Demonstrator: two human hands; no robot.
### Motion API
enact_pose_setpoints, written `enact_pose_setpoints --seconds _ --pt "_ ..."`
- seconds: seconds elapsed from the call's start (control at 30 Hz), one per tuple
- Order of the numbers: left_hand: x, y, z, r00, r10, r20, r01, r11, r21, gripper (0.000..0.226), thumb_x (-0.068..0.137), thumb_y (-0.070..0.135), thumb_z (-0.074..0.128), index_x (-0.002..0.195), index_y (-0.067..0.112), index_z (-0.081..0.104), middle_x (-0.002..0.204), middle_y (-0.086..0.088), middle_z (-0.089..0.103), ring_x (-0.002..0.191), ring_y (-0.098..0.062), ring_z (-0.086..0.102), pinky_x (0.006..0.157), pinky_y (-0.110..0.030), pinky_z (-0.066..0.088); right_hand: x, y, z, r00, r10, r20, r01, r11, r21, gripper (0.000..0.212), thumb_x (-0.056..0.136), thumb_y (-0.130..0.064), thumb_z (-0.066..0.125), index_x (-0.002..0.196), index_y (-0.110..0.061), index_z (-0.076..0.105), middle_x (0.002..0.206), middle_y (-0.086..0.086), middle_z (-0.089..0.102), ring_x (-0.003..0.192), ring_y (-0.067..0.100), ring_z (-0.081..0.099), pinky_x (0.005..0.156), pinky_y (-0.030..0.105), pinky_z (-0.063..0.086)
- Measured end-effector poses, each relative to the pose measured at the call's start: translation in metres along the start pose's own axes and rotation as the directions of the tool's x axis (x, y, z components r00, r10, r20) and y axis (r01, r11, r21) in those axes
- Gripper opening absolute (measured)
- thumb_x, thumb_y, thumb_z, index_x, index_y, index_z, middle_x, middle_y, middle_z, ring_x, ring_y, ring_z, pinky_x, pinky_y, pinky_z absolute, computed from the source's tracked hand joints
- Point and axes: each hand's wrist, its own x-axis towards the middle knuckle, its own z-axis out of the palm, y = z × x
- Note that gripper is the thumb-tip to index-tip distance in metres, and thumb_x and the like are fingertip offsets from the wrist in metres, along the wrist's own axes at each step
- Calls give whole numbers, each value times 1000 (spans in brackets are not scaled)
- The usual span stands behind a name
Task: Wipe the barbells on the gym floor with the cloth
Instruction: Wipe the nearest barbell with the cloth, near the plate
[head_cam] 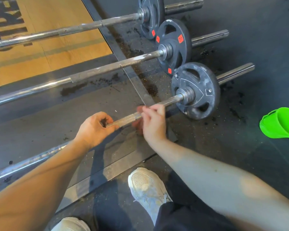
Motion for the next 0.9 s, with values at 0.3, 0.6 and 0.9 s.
enact_pose_setpoints --seconds 0.3,0.6,0.9 --pt "0 1 -4 999 17 29 -16 999 -32 23 79 44 84 84 29 68 85 9 69 80 -17 65 77 -48 58 58 22 -58 982 106 -159 -120 989 -81 19 96 -3 63 109 -2 76 107 0 48 87 -3 51 96 27 48" --pt "-3 5 -3 1000 8 22 -7 999 -54 24 78 43 85 83 28 68 84 8 70 78 -18 66 74 -49 59 -19 -12 10 983 -178 47 179 984 -12 22 97 -3 65 117 -5 74 120 9 46 108 6 53 95 8 42" --pt "-1 1 -2 999 21 25 -20 999 -42 26 78 48 83 84 29 67 84 10 70 79 -15 65 74 -47 58 56 21 -61 983 105 -153 -118 990 -83 23 100 7 50 113 3 68 107 -2 48 94 -24 54 80 4 46"
